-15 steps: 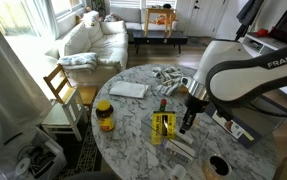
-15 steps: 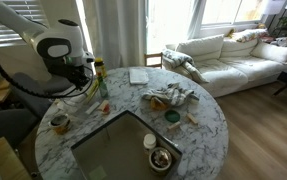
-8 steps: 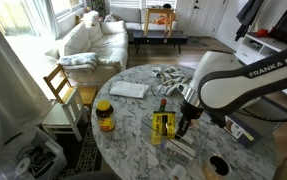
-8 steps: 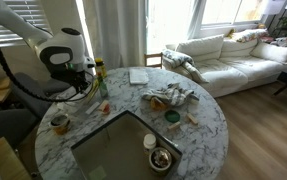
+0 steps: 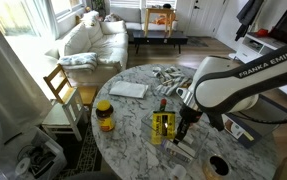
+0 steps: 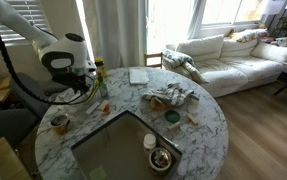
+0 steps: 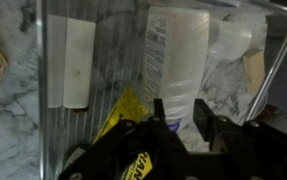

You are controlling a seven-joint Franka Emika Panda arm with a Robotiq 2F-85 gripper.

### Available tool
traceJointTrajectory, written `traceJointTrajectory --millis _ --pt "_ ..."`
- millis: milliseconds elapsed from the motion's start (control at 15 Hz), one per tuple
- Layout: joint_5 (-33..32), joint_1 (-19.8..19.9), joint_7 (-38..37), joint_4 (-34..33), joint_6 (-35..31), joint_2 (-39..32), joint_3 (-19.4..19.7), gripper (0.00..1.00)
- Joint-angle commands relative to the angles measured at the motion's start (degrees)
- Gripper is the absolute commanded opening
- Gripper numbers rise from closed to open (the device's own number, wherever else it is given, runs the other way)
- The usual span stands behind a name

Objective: Place the white bottle in the clear container upright.

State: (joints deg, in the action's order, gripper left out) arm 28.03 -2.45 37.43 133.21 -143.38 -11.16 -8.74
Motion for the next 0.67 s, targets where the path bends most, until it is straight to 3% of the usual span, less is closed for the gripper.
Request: traceJointTrajectory --millis 0,600 --pt "2.51 1.41 3.01 -0.59 -1.90 -1.60 -1.59 0.40" --pt "-2.05 0.76 1.03 -2.57 -1.47 -3.97 -2.14 0.40"
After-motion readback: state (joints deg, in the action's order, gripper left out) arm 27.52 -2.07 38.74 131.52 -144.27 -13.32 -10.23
